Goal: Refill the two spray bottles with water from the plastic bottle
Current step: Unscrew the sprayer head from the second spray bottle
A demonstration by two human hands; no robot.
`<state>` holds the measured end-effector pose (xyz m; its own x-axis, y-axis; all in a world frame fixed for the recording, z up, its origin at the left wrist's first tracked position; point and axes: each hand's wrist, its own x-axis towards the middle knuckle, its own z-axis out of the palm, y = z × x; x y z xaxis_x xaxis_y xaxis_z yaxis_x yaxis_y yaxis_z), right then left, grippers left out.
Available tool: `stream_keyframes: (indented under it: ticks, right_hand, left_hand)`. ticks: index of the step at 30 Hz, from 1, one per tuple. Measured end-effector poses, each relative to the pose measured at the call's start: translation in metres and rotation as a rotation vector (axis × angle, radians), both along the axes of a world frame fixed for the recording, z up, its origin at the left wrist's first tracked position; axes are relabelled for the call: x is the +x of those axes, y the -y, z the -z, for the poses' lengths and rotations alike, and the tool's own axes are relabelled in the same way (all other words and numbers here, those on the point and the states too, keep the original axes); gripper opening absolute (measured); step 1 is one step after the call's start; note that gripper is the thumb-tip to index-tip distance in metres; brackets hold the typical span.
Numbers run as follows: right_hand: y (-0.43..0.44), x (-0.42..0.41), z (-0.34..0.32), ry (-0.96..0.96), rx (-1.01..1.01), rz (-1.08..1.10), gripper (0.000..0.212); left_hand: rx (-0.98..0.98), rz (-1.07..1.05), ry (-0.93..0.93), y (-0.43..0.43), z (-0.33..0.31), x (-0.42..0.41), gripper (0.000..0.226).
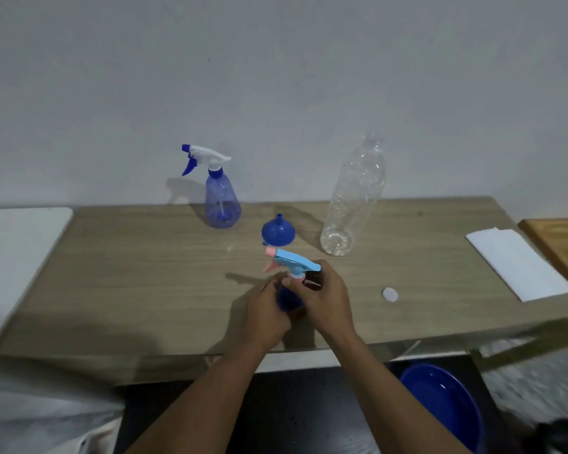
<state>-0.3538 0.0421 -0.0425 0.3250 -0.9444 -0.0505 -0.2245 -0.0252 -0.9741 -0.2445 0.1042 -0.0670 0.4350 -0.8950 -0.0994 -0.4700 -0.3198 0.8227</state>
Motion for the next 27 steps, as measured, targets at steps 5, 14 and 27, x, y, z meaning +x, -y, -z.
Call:
stream_keyframes:
  ticks: [5,14,27]
  right_hand:
    - [0.001,0.003,0.005,-0.006,-0.046,-0.046,0.026]
    - [0.02,-0.007,0.001,-0.012,-0.051,-0.228,0.038]
    - [0.019,-0.001,0.004,-0.013,-0.038,-0.238,0.027]
  left_hand:
    - [-0.018,-0.025,-0.013,-0.006,-0.006,-0.006,0.037]
    - [-0.021,-0.102,-0.053,-0.004,-0.009,-0.013,0.046]
    - [0.004,-0.098,-0.137,0.002,0.014,-0.001,0.047]
